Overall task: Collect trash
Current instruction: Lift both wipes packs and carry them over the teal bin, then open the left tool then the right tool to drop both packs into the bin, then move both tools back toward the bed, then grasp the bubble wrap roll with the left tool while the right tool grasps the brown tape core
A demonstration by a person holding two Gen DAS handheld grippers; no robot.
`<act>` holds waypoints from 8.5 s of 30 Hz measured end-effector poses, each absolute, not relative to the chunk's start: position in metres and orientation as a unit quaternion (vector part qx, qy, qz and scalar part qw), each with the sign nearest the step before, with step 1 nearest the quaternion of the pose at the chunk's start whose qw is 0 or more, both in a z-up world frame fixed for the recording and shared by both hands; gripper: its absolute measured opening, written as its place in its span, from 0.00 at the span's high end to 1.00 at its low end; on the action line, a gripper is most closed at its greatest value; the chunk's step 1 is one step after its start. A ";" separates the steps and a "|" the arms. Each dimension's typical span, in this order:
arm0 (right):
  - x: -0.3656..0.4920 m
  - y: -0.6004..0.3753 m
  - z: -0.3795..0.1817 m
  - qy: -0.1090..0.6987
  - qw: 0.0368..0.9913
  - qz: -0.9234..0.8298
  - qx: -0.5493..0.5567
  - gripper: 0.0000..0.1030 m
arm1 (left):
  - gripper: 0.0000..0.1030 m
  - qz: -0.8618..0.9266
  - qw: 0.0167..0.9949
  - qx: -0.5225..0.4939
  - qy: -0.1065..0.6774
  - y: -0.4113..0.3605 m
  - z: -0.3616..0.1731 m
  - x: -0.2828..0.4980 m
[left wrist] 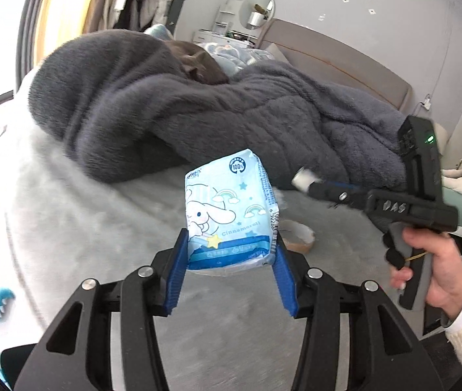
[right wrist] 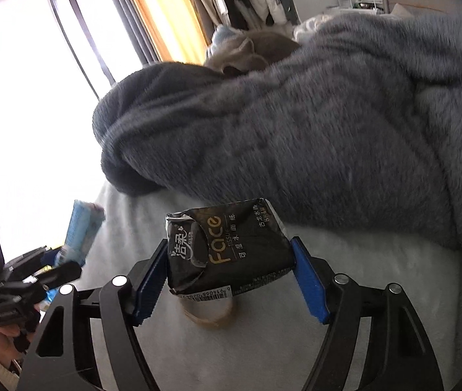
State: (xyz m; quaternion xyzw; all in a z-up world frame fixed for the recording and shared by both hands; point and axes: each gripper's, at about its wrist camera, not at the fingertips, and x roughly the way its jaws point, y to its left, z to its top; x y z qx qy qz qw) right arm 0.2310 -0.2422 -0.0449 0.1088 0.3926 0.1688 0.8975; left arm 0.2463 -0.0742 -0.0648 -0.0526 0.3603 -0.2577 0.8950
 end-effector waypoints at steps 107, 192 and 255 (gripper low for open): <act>0.174 0.216 -0.183 0.544 0.734 0.386 -0.126 0.29 | 0.16 -0.019 0.855 -0.137 0.500 0.290 -0.124 0.135; 0.232 -0.164 -0.064 0.427 0.885 0.186 -0.014 0.14 | 0.12 -0.122 0.941 -0.056 0.310 0.005 -0.018 0.263; 0.192 -0.287 -0.074 0.443 0.879 0.176 0.016 0.55 | 0.24 -0.216 0.871 -0.084 0.433 -0.173 -0.127 0.341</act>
